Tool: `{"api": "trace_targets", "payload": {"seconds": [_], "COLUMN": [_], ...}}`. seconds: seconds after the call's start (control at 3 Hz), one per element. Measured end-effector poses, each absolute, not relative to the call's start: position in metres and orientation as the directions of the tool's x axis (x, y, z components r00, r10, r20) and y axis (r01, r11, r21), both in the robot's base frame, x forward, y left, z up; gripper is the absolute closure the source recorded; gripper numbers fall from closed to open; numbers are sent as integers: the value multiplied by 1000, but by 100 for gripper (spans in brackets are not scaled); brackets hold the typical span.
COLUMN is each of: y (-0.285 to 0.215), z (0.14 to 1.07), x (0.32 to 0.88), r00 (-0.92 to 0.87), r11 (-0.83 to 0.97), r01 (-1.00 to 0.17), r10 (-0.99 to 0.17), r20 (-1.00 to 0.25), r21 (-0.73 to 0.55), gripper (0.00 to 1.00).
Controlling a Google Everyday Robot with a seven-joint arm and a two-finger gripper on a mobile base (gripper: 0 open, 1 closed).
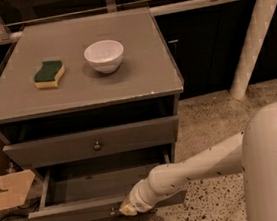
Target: Close middle drawer
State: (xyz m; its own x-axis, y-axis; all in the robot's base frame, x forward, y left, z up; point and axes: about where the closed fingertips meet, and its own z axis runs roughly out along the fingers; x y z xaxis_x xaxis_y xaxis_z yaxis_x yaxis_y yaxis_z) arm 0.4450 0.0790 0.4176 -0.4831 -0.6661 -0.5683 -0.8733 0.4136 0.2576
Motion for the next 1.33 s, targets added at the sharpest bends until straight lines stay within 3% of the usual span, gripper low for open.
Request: {"api": "trace_targets", "payload": {"seconds": [0.67, 1.33], "y": [82, 33], "z": [436, 413], "x": [464, 429], "r00": [-454, -601], "r11": [417, 538], "r01": [-884, -795], "r10": [-664, -634], "r20": [-594, -486], "r21": [210, 281], "gripper": [100, 100]}}
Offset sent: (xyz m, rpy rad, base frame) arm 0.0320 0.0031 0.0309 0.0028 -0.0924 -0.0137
